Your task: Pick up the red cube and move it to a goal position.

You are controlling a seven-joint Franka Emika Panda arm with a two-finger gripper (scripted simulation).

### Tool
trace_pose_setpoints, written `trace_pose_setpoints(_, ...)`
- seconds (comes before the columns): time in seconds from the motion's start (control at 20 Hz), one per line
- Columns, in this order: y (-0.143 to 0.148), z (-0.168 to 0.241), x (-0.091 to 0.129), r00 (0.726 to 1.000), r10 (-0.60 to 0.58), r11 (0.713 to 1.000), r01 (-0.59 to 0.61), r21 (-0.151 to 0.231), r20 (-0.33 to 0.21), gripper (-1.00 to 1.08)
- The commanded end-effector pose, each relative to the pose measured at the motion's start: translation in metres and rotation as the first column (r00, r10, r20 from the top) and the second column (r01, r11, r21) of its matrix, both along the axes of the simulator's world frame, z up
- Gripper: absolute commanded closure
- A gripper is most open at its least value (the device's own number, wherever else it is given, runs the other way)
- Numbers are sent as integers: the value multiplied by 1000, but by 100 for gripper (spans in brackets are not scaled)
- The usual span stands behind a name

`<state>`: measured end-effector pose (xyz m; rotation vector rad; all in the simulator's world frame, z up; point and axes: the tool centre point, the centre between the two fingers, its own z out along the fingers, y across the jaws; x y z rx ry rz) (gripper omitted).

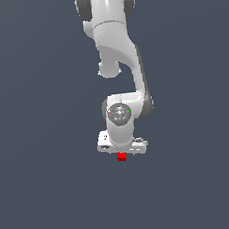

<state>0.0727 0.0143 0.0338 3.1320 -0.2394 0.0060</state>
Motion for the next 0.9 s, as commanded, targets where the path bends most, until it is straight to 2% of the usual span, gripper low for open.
trace_pose_setpoints(0.0, -1, -7, 4, 1000, -11, 1000, 11, 0, -1, -92)
trace_pose_setpoints(0.3, -1, -14, 6, 1000, -19, 1000, 19, 1, -4, -92)
trace_pose_setpoints(0.35, -1, -14, 6, 1000, -19, 1000, 19, 1, -4, 108)
trace_pose_setpoints(0.85, -1, -14, 6, 1000, -19, 1000, 19, 1, -4, 108)
